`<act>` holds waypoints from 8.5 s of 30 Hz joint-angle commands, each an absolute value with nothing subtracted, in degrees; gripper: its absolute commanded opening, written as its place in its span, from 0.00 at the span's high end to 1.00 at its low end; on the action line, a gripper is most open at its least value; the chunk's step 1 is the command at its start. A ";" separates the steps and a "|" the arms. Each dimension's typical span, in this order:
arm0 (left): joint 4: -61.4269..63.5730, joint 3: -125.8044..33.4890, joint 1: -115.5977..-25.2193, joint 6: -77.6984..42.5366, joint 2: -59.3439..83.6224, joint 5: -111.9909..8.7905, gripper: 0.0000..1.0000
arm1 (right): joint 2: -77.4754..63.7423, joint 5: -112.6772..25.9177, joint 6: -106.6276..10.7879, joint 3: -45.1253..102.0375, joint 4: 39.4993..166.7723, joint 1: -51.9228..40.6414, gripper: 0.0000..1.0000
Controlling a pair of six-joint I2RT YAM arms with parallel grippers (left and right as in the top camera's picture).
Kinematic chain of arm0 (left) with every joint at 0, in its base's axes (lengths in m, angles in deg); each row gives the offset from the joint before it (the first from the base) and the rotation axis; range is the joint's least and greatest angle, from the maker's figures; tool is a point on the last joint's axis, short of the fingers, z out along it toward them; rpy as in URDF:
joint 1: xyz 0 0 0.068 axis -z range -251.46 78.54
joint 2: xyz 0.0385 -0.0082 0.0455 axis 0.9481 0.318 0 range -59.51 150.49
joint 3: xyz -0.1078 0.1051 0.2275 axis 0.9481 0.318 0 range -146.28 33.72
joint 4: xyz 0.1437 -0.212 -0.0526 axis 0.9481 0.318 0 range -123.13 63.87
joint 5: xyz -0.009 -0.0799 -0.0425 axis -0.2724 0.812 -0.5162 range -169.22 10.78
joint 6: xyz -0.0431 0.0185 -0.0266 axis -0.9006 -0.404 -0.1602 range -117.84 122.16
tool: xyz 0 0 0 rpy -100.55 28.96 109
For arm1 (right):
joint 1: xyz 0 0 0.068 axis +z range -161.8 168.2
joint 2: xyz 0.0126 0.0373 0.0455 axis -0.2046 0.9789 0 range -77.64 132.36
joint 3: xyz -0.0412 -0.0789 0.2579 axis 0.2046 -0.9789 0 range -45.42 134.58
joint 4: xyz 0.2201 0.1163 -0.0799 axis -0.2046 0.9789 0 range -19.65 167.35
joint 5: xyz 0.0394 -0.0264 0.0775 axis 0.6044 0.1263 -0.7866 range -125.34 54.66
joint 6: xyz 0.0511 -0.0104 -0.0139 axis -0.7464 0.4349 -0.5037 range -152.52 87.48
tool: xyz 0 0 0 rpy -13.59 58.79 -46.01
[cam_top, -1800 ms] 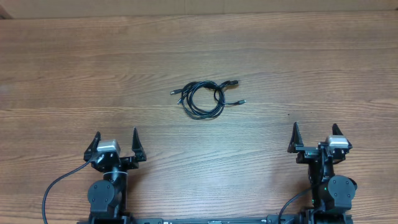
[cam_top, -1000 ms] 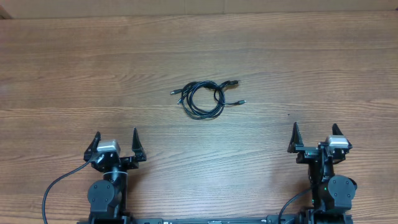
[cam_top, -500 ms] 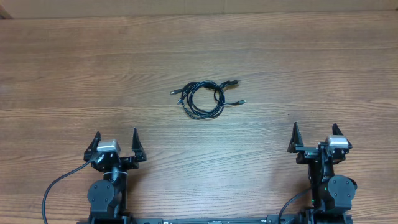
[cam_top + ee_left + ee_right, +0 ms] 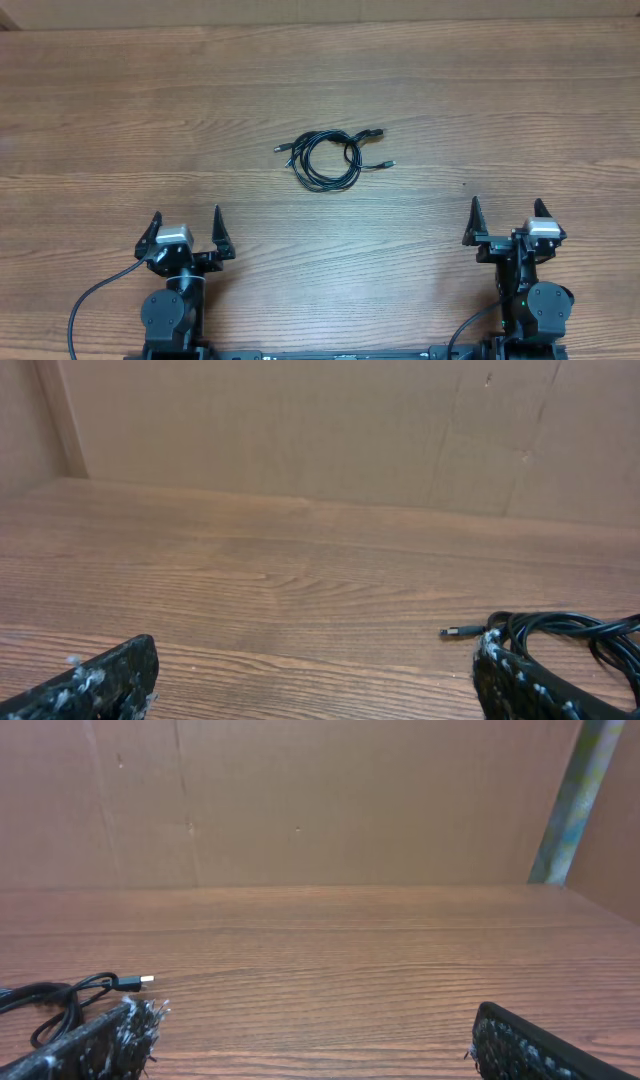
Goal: Untangle cables
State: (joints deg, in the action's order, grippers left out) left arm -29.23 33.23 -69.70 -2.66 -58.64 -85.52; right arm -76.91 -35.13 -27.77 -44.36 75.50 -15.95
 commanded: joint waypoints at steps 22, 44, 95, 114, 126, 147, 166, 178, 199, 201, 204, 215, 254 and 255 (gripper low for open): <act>-29.34 33.45 -69.96 -2.99 -59.19 -86.66 0.00 | -77.45 -35.24 -27.53 -44.95 75.17 -15.90 0.00; -29.34 33.45 -69.94 -3.01 -59.19 -86.62 0.00 | -77.45 -44.24 -45.17 -44.95 74.30 -15.90 0.00; 21.87 -65.50 -52.10 -8.54 36.98 -59.75 0.00 | -41.30 -69.92 -56.49 12.36 112.04 -15.90 0.00; 33.06 -65.48 -50.84 -21.29 62.42 -66.55 0.00 | -40.38 -55.94 -53.71 12.21 128.68 -15.90 0.00; 32.82 -65.46 -48.93 -24.24 72.23 -67.16 0.00 | -40.36 -55.89 -53.01 11.97 130.18 -15.90 0.04; 45.61 -85.92 -49.81 -8.02 63.60 -44.06 0.96 | -40.36 -52.70 -50.02 11.97 130.36 -15.90 0.89; 43.27 -93.52 -53.13 -7.30 48.52 -18.62 0.96 | -37.89 -75.24 -47.83 11.86 117.99 -15.90 0.00; 41.04 -93.52 -55.05 -8.74 48.52 -9.04 0.96 | -24.19 -78.14 -50.48 11.77 114.16 -15.18 0.07; 36.32 -93.52 -54.42 -13.35 48.48 -7.73 0.96 | -12.36 -84.09 -55.05 15.66 97.42 0.32 0.96; 36.49 -93.52 -54.18 -13.33 48.48 -7.73 0.96 | -12.36 -84.09 -55.02 18.61 97.49 -0.27 0.96; 36.49 -93.52 -54.18 -13.35 48.48 -7.58 0.96 | -12.36 -83.56 -54.76 21.49 97.99 -0.69 0.96; 34.44 -93.54 -54.70 -15.97 48.45 -7.32 0.96 | -10.81 -60.99 -46.96 21.41 116.13 -0.67 0.96; 30.94 -93.70 -53.66 -20.21 45.04 -11.67 0.96 | -1.74 -56.85 -41.30 52.05 132.35 -9.50 0.96; 30.92 -93.70 -53.66 -20.19 45.04 -11.69 0.96 | -1.02 -58.23 -40.58 52.03 133.13 -9.50 0.96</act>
